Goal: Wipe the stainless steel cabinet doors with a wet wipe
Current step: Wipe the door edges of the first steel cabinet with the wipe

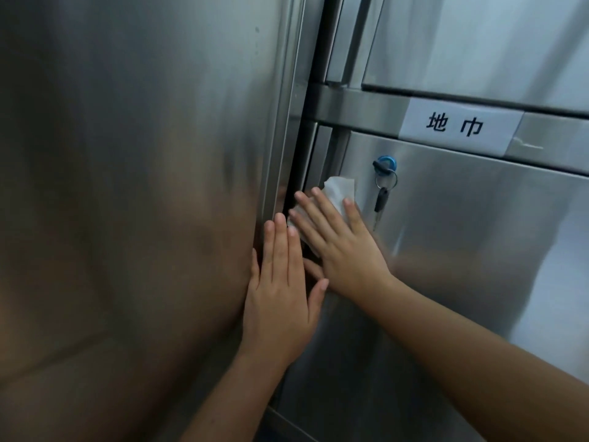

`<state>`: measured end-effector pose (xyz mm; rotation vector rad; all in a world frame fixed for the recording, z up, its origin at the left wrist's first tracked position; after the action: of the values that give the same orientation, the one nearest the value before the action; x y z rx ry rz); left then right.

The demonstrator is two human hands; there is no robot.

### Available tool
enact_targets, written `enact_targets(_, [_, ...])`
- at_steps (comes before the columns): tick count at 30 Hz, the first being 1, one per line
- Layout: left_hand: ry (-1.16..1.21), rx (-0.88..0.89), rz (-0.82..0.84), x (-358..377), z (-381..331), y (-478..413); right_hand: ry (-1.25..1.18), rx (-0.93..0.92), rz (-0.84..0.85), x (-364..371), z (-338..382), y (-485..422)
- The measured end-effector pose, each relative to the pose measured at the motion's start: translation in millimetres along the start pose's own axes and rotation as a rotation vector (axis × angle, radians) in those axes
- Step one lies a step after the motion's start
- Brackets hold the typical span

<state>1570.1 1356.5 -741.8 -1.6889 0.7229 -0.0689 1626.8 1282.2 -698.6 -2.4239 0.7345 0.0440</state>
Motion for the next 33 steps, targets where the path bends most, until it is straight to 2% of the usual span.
enact_targets(4, [0.024,-0.002,-0.008,-1,1,-7,0.01,0.073,-0.079,-5,-19,-22])
enact_targets(7, [0.047,0.009,-0.017,0,2,-10,-0.232,0.151,-0.212,-15,-41,-44])
enact_targets(8, [0.061,0.015,-0.025,0,2,-11,-0.247,0.166,-0.233,-17,-48,-50])
enact_targets(15, [0.063,-0.015,-0.062,1,3,-16,-0.099,0.144,-0.116,-17,-58,-53])
enact_targets(24, [0.1,0.004,-0.047,4,4,-15,0.056,0.103,-0.128,-21,-62,-49])
enact_targets(33, [0.14,0.013,-0.059,3,6,-15,0.088,0.029,-0.133,-24,-64,-36])
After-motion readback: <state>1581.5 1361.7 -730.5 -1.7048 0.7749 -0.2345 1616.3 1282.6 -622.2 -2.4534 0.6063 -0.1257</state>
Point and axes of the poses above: each hand's wrist, its own y-axis away from the middle knuckle, its own x-axis out of the palm, z = x × y, the point moved 6 cm from there along -y, towards the middle knuckle, and after that the axes turned 10 degrees about y, right-handed, at the moved point
